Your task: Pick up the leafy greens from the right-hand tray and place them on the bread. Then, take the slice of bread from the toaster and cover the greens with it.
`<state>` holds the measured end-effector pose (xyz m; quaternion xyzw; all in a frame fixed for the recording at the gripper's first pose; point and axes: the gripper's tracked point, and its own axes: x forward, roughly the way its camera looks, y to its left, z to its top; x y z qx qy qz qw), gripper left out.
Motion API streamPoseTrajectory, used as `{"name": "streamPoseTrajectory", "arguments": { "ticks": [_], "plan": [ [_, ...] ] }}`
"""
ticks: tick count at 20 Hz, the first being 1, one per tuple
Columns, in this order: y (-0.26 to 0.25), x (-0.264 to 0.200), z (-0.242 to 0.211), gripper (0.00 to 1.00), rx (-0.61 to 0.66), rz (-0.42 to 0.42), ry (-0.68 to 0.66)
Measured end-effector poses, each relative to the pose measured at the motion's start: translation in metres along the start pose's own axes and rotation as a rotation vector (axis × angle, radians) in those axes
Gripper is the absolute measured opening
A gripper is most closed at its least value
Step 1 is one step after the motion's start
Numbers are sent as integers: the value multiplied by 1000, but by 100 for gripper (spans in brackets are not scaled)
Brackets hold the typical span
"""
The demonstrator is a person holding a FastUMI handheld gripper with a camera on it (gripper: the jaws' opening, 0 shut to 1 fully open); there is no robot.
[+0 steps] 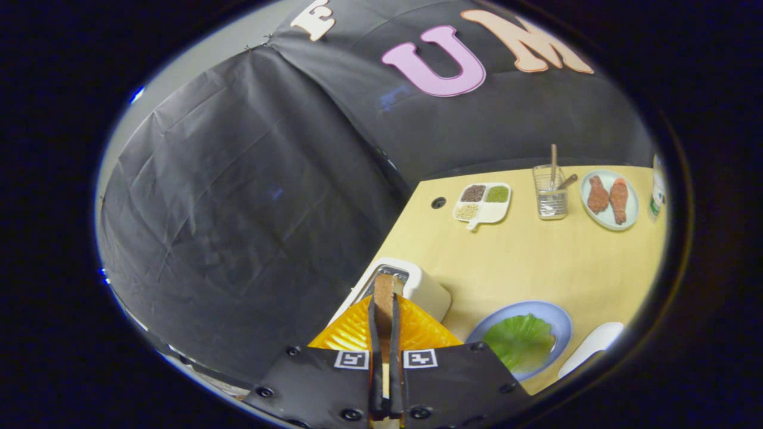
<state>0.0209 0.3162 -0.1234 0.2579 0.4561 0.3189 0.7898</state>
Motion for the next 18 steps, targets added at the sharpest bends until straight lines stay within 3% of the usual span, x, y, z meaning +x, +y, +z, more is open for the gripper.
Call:
{"name": "streamPoseTrajectory", "arguments": {
  "ticks": [18],
  "plan": [
    [-119, -8, -58, 7, 142, -126, 35]
  ]
}}
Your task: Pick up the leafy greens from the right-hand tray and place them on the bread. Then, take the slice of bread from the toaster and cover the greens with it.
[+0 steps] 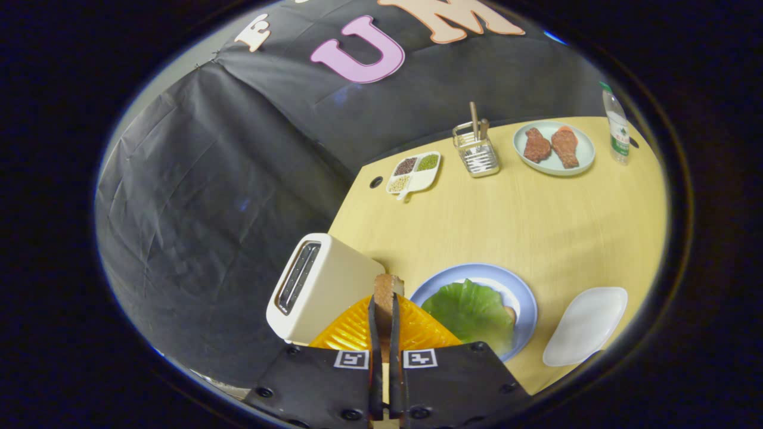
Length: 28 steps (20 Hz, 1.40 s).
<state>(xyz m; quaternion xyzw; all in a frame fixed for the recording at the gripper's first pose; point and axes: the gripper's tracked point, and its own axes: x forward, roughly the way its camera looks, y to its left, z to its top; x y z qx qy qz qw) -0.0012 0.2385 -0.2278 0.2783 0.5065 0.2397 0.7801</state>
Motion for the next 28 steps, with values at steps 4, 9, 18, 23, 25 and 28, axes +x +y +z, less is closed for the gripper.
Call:
{"name": "streamPoseTrajectory", "arguments": {
  "ticks": [4, 9, 18, 23, 25, 28],
  "plan": [
    [-22, 2, -8, 7, 8, -23, 8],
    [-53, 7, -19, 7, 21, -69, 20],
    [-103, 9, -32, 25, -23, -159, 66],
    [-110, 10, -41, 58, -73, -176, 78],
    [-108, 2, -36, 75, -98, -165, 57],
    [-100, -18, -26, 100, -149, -153, -10]
  ]
}}
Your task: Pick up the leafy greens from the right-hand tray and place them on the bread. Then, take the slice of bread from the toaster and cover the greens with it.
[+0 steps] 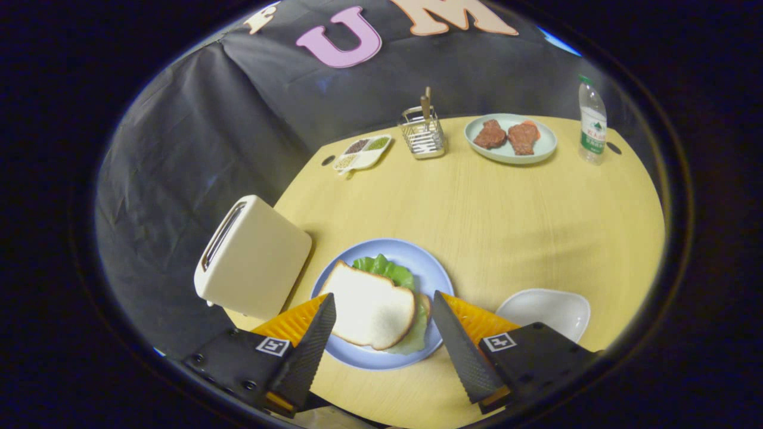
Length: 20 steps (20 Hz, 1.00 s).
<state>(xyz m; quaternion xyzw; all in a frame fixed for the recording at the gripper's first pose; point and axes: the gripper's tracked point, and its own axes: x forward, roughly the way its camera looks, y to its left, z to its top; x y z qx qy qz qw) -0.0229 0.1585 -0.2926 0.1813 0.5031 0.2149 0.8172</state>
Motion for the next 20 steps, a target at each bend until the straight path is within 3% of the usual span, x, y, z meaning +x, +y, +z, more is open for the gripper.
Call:
{"name": "streamPoseTrajectory", "arguments": {
  "ticks": [4, 10, 20],
  "plan": [
    [9, -42, 23, 100, -41, -5, -143],
    [17, -114, 51, 100, -95, -80, -342],
    [21, -236, 93, 100, -196, -287, -705]
  ]
}}
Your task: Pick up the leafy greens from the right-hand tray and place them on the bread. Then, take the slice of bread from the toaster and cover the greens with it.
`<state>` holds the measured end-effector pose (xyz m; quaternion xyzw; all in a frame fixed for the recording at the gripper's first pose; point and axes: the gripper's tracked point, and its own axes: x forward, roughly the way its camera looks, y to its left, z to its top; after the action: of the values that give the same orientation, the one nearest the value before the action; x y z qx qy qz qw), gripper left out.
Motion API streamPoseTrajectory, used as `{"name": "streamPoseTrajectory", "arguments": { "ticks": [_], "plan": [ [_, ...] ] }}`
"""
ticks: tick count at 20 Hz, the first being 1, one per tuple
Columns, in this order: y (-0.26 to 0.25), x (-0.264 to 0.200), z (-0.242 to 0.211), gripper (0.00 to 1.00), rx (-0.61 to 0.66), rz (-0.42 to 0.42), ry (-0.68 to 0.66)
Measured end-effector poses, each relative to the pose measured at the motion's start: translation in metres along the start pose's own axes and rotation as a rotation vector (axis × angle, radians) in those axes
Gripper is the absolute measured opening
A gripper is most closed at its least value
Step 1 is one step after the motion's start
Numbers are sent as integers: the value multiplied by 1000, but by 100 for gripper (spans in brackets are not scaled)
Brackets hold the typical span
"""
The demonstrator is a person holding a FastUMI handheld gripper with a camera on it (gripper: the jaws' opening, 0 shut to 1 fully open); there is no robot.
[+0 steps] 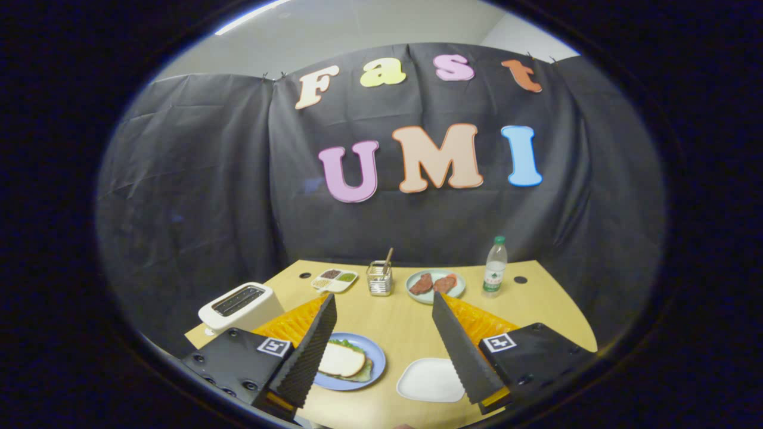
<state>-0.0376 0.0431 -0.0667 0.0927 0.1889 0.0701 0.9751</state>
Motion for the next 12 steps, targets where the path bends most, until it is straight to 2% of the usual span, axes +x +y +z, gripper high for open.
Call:
{"name": "streamPoseTrajectory", "arguments": {
  "ticks": [3, 12],
  "plan": [
    [-6, -16, 21, 100, -17, -45, -63],
    [-5, -41, 68, 100, -37, -106, -221]
  ]
}}
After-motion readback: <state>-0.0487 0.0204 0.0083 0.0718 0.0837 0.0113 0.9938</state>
